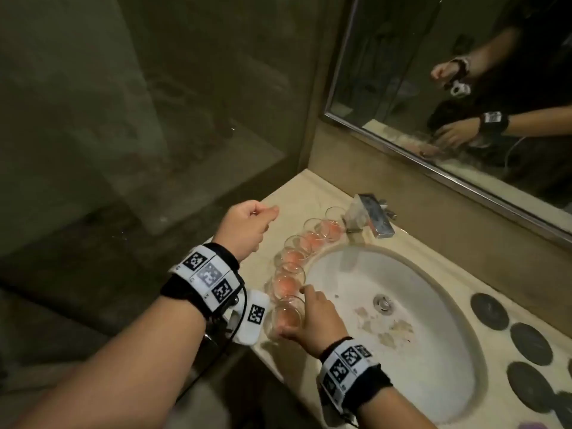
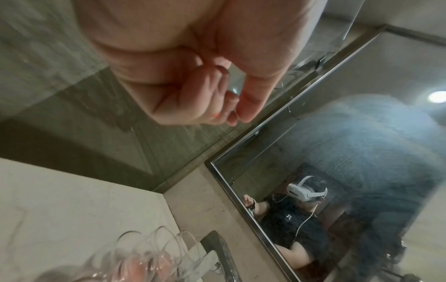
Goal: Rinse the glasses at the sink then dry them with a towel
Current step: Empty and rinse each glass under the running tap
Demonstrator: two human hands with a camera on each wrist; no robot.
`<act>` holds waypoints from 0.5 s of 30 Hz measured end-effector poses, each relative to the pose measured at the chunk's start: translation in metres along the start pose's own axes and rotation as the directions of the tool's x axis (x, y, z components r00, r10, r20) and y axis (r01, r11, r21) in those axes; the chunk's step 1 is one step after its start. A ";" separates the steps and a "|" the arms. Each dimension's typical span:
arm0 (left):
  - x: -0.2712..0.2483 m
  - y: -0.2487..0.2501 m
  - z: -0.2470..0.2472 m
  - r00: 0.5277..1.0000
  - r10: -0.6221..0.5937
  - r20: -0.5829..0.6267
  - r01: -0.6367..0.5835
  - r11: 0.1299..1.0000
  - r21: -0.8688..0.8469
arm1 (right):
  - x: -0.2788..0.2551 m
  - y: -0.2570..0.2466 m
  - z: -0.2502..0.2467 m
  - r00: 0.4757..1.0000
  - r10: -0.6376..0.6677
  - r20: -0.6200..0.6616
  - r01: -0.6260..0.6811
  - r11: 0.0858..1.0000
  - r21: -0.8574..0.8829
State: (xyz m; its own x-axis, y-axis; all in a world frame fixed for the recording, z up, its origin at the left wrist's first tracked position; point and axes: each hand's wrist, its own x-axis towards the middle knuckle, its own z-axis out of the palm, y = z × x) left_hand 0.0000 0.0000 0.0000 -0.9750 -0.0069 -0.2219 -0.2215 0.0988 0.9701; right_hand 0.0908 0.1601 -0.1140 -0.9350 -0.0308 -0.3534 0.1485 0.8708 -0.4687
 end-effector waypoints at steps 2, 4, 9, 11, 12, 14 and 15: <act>-0.003 -0.008 -0.004 1.000 -0.015 -0.022 0.015 1.000 0.003 | -0.001 -0.003 0.009 1.000 0.028 -0.007 -0.028 0.999 0.022; -0.010 -0.018 -0.008 0.999 -0.042 -0.025 0.043 0.999 0.014 | -0.002 -0.003 0.019 0.999 0.031 -0.032 -0.031 0.999 0.009; -0.022 -0.034 -0.006 0.997 -0.074 -0.023 0.075 0.997 0.025 | 0.002 0.000 0.032 0.995 0.010 -0.104 -0.005 0.999 0.052; -0.026 -0.039 -0.001 0.997 -0.080 -0.004 0.080 0.996 0.046 | 0.001 0.001 0.036 0.991 0.014 -0.131 -0.001 0.995 0.101; -0.028 -0.042 0.001 0.997 -0.082 0.009 0.081 0.995 0.049 | 0.000 0.002 0.037 0.989 0.019 -0.144 0.000 0.992 0.127; -0.031 -0.045 0.008 0.996 -0.078 0.040 0.077 0.996 0.044 | -0.003 0.007 0.035 0.985 0.039 -0.166 -0.009 0.984 0.176; -0.033 -0.047 0.012 0.996 -0.075 0.053 0.073 0.996 0.044 | -0.006 0.010 0.032 0.983 0.050 -0.179 -0.013 0.980 0.200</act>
State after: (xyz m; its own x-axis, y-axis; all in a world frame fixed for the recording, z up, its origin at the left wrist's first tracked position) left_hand 0.0424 0.0071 -0.0396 -0.9534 0.0385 -0.2991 -0.2911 0.1420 0.9461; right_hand 0.1084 0.1531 -0.1422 -0.9689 0.1008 -0.2258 0.2222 0.7555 -0.6163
